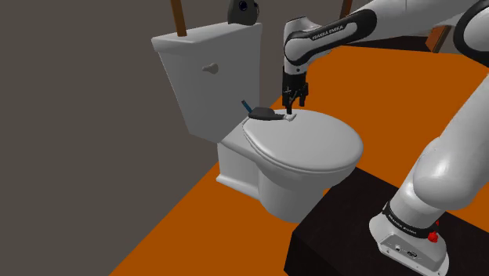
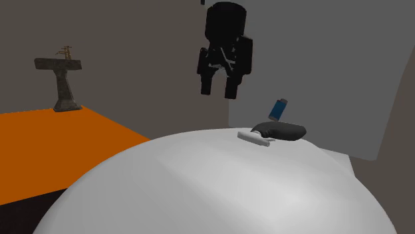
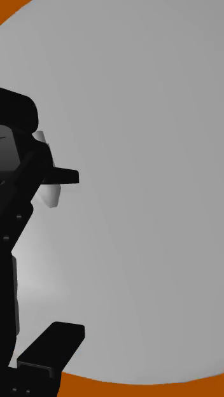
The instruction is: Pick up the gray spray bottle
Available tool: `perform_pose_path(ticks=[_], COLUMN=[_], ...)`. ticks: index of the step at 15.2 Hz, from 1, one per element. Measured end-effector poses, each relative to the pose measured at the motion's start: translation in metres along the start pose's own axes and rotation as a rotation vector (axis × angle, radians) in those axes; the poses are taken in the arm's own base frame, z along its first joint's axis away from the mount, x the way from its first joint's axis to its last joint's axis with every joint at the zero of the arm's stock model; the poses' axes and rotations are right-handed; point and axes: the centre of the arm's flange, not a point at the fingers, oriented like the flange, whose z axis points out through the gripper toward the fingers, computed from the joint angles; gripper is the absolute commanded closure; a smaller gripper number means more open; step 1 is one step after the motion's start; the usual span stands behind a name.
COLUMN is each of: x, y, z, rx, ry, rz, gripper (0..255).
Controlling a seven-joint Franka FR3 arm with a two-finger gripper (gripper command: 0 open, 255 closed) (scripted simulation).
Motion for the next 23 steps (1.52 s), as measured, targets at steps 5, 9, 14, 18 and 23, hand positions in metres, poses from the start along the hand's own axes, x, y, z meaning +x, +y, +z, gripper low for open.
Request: perform_pose_path(ticks=[5,9,14,18,23], x=[0.061,0.112,0.133,0.137,0.137], y=[0.007,0.012,0.015,0.015,0.016], z=[0.017,0.031,0.055,0.074,0.078], rx=[0.016,0.029,0.034,0.034,0.034], ry=[0.014,0.026,0.030,0.030,0.030], rz=[-0.011,-0.019,-0.023,-0.023,-0.024], gripper=[0,0,0,0,255])
